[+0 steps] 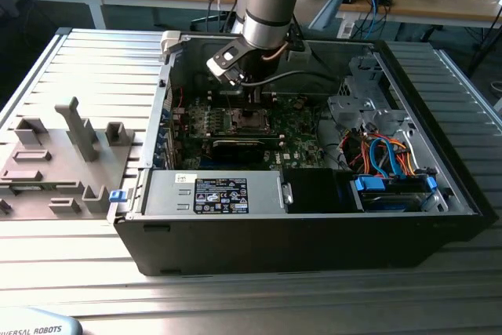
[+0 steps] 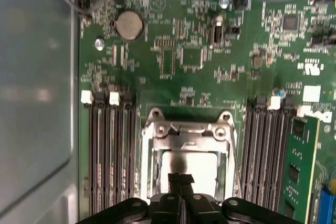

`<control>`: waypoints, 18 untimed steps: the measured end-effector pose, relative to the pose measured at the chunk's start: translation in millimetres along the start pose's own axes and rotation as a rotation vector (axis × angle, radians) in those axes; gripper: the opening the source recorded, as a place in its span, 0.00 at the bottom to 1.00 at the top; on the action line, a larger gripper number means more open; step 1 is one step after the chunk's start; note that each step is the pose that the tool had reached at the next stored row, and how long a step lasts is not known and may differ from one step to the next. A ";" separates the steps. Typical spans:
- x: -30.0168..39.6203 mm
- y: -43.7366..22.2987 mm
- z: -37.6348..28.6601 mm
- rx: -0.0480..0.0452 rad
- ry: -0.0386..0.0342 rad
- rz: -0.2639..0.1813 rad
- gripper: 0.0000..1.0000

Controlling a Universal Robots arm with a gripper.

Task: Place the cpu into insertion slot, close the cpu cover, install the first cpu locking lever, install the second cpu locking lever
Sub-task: 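Close the cpu cover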

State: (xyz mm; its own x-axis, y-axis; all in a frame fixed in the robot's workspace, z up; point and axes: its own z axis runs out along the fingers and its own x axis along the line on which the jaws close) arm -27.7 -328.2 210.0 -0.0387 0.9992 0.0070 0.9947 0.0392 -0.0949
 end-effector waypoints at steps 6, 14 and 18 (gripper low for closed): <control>-0.4 -10.2 5.1 0.0000 -0.0001 0.000 0.11; -0.7 -11.7 6.9 0.0001 -0.0004 -0.002 0.11; -0.9 -8.0 6.6 0.0000 -0.0005 -0.002 0.11</control>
State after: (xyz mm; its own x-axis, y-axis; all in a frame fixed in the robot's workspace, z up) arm -36.3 -329.3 204.2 -0.0409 0.9991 0.0067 0.9946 0.0414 -0.0949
